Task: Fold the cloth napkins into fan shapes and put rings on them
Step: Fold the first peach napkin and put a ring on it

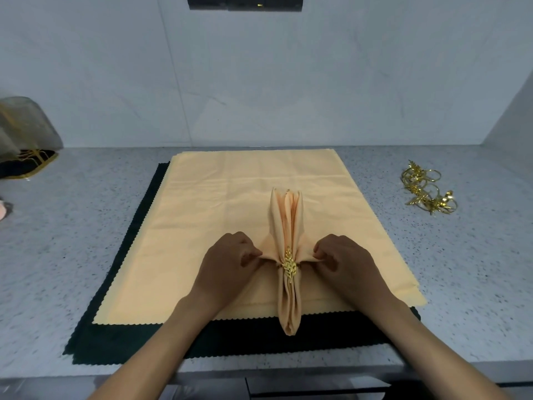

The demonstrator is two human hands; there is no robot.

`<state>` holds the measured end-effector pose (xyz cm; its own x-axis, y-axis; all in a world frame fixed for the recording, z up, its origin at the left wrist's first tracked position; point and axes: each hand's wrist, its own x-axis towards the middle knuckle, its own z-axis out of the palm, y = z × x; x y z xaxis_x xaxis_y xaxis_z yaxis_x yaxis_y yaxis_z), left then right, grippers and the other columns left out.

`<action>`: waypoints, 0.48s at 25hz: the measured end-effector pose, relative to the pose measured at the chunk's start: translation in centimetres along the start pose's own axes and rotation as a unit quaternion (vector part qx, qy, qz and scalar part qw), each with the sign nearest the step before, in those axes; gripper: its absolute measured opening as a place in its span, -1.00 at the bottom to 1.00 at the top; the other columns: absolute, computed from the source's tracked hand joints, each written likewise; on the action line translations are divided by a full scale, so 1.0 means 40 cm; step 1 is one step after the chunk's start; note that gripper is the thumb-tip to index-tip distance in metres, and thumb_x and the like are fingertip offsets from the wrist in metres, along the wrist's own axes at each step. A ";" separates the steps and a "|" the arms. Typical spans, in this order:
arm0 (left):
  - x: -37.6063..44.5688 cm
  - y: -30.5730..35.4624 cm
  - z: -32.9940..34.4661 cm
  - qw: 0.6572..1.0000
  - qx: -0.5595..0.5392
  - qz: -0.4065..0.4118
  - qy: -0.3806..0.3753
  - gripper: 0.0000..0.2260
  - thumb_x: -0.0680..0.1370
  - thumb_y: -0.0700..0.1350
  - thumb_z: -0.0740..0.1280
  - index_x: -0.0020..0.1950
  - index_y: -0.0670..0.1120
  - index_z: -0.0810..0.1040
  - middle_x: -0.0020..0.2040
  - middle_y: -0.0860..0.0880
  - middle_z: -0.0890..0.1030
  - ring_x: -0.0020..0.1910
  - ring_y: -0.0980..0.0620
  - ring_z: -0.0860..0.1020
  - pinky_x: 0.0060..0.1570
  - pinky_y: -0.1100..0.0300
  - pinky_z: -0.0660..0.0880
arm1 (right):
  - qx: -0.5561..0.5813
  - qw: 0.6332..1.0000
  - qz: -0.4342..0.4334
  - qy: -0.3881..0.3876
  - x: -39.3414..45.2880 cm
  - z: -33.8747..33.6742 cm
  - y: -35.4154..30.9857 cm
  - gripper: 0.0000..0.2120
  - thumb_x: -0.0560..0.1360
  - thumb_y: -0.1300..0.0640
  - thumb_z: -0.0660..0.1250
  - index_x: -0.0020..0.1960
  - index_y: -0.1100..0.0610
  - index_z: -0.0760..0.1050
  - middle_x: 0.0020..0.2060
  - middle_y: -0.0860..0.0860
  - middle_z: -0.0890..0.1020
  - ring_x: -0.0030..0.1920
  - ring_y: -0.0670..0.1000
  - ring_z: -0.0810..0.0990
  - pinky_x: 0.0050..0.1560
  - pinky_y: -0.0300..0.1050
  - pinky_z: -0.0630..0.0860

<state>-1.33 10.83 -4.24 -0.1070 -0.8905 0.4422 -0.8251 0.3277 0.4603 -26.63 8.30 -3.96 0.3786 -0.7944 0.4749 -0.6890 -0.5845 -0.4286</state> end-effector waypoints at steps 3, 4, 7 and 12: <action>-0.019 -0.001 -0.003 0.998 0.057 0.038 -0.011 -0.81 0.51 0.02 0.34 -0.07 -0.02 0.72 -0.13 0.12 0.62 -0.16 0.06 0.56 -0.23 0.25 0.45 | -0.038 0.999 -0.018 -0.026 -0.008 -0.016 -0.004 -0.97 0.41 0.10 0.32 -0.18 0.05 0.50 -0.17 -0.14 0.58 -0.14 -0.06 0.50 -0.25 -0.08 0.50; -0.026 0.000 -0.003 0.996 0.072 0.047 -0.004 -0.78 0.50 0.03 0.30 -0.08 -0.01 0.72 -0.14 0.11 0.64 -0.18 0.04 0.58 -0.24 0.21 0.48 | -0.047 0.998 -0.023 -0.034 -0.012 -0.022 -0.006 -0.96 0.41 0.08 0.31 -0.18 0.05 0.52 -0.16 -0.15 0.58 -0.13 -0.06 0.51 -0.24 -0.10 0.49; -0.040 0.008 -0.007 0.998 0.065 0.013 0.013 -0.84 0.46 0.00 0.34 -0.14 0.01 0.71 -0.19 0.12 0.68 -0.21 0.04 0.61 -0.22 0.25 0.46 | -0.103 0.992 -0.051 -0.053 -0.029 -0.035 -0.015 -0.83 0.44 0.04 0.22 -0.19 0.05 0.57 -0.13 -0.16 0.60 -0.12 -0.03 0.55 -0.24 -0.12 0.51; -0.067 0.064 -0.026 0.980 0.174 0.064 -0.066 -0.72 0.55 0.06 0.16 -0.09 0.01 0.64 -0.10 0.07 0.59 -0.14 0.02 0.52 -0.15 0.14 0.39 | -0.198 0.974 -0.075 -0.078 -0.070 -0.039 -0.051 -0.67 0.47 0.02 0.13 -0.05 0.11 0.64 -0.02 -0.04 0.63 -0.06 0.07 0.57 -0.16 -0.02 0.54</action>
<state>-2.59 14.38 -3.46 -0.2737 -0.8896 0.3656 -0.9370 0.3324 0.1072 -27.25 11.98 -3.21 0.5620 -0.7384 0.3728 -0.7912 -0.6113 -0.0180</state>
